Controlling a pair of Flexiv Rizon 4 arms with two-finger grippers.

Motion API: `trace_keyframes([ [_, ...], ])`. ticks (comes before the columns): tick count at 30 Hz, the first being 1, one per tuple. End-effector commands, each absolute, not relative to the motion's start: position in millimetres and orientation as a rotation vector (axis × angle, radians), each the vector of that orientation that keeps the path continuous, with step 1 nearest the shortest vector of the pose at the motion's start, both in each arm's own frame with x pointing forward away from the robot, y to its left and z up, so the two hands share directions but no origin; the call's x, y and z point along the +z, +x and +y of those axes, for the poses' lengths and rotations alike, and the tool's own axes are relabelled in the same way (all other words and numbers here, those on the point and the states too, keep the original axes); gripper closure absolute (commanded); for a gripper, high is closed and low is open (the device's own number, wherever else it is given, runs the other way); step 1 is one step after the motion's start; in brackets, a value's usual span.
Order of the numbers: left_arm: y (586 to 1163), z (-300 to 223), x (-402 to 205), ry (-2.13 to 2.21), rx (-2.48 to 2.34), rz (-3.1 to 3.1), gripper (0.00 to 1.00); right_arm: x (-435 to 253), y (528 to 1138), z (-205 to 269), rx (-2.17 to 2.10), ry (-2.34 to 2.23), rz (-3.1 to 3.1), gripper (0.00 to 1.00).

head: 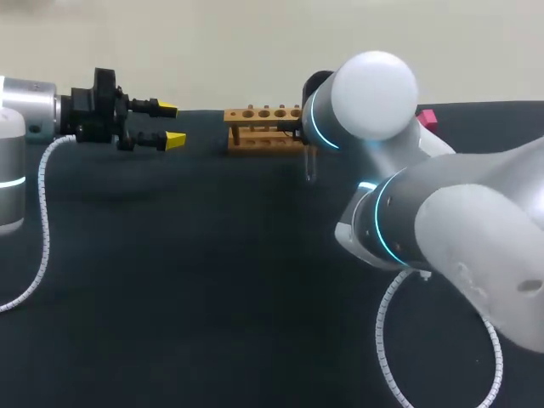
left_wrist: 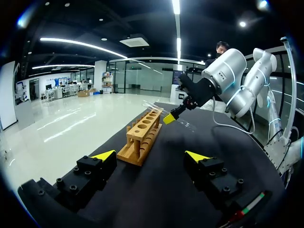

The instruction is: Grasp the test tube, adjust it, and insert it.

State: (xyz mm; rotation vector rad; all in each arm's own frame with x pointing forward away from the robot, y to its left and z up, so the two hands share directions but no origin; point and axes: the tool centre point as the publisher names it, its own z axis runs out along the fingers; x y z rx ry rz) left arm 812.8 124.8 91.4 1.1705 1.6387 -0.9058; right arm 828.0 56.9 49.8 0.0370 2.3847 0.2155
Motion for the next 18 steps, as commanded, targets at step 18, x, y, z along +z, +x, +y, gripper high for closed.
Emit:
trace_keyframes([
  [18, 811, 125, 90, 1.167, -0.902, 1.634, 0.0, 36, 832, 56, 0.297, 0.01, 2.536, 1.0],
])
